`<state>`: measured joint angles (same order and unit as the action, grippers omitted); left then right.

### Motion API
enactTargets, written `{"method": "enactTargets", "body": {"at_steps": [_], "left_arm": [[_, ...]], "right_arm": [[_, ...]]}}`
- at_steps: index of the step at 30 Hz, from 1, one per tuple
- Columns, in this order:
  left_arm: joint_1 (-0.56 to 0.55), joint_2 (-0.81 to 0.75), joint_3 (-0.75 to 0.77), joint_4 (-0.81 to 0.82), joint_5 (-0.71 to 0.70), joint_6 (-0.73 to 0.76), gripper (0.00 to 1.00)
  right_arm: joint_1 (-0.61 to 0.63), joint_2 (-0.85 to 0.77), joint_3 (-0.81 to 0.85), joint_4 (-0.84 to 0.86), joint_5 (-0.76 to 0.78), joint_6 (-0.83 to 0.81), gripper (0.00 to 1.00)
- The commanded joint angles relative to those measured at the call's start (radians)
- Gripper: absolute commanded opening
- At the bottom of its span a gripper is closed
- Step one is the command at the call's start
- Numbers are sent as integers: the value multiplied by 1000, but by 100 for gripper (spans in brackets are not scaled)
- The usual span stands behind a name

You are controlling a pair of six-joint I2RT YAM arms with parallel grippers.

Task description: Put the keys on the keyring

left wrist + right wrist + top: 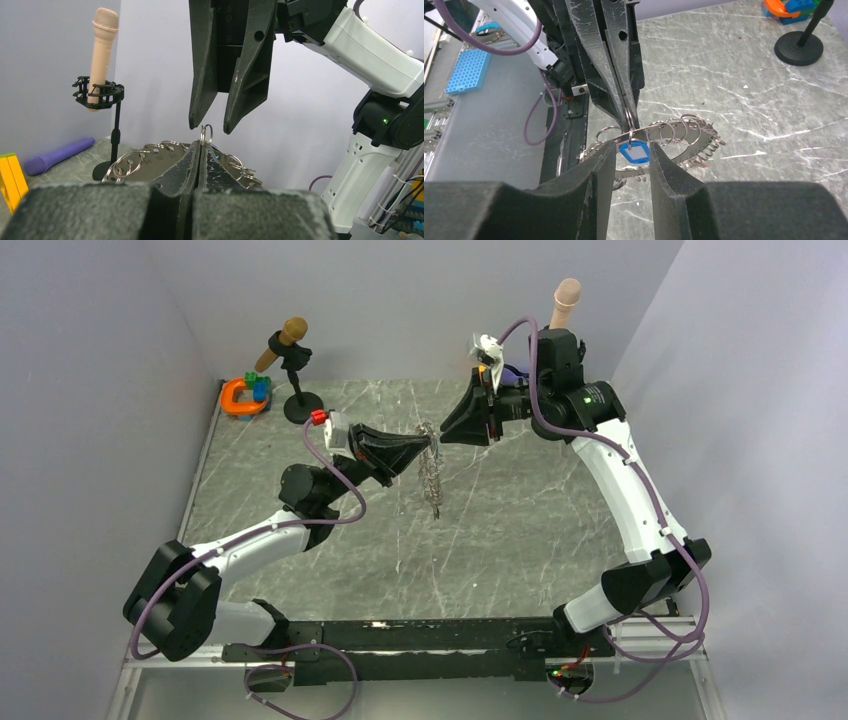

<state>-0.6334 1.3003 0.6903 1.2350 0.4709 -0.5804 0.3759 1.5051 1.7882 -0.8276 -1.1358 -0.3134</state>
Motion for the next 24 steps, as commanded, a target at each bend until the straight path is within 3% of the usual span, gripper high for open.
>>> {"method": "enactTargets", "body": {"at_steps": [1, 5, 15, 24], "left_arm": [[2, -15, 55, 69, -4, -4, 0], [1, -14, 58, 64, -3, -3, 0], [2, -18, 54, 64, -6, -3, 0], [4, -26, 48, 85, -24, -9, 0]], "right_arm": [[15, -7, -1, 15, -6, -6, 34], [26, -1, 7, 1, 9, -18, 31], [31, 7, 34, -38, 14, -60, 0], [30, -4, 14, -54, 39, -88, 0]]}}
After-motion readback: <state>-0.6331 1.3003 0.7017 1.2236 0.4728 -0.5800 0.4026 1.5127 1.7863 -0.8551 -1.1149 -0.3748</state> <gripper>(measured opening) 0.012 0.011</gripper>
